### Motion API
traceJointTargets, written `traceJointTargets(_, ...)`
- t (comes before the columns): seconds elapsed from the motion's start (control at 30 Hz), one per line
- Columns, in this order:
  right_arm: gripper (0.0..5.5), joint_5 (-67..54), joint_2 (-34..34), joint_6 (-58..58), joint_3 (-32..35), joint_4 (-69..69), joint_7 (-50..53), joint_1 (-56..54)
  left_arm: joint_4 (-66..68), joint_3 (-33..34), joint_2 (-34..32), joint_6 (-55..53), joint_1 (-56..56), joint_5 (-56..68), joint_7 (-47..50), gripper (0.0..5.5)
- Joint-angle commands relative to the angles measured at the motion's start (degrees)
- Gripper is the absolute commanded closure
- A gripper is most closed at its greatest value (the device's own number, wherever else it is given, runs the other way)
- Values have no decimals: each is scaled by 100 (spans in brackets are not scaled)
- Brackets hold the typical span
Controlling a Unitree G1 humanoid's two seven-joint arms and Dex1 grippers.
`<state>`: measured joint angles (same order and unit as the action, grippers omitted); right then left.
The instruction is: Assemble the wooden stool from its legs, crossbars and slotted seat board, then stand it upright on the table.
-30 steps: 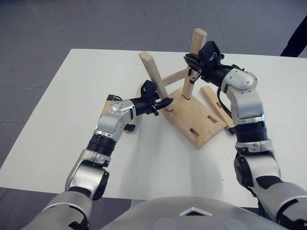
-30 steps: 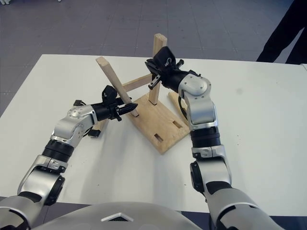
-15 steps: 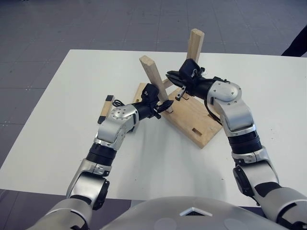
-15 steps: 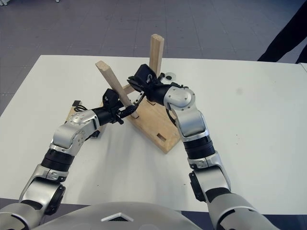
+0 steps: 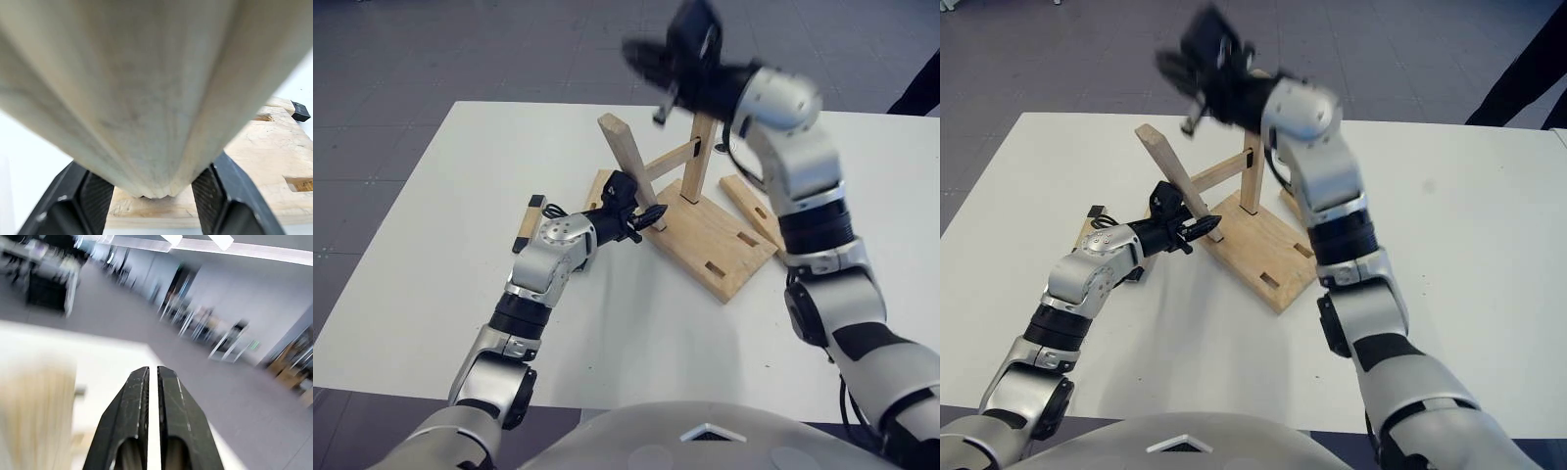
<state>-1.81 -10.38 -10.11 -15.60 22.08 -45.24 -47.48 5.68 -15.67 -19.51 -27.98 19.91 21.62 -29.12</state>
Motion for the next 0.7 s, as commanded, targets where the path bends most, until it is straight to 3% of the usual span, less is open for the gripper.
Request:
traceJointTargets(0.03,522,290,-613,108,-366,1313,-716,680,459,-295,-137,-681,-422,-489,79,345)
traceJointTargets(0.23,522,-432,-515,-282,507,1393,-457,185,565,-212,-84,-663,-426,-484,129,345)
traceJointTargets(0.4,522,-1381,-325,-934,1679,-387,501,362,574,-142,-102,-552,-360,-491,67,345)
traceJointTargets(0.57,522,-2165,-905,-1666,2618,-1830,779,827,787,45,-198,-488,-245,-516,13,345)
traceJointTargets(0.63,522,-2086,-1180,-1404,3031,-1344,1151,521,828,95,-215,-467,-251,-535,4,345)
traceJointTargets(0.7,522,-1448,-1562,-711,2912,-26,1450,70,858,94,-214,-462,-241,-556,-36,345)
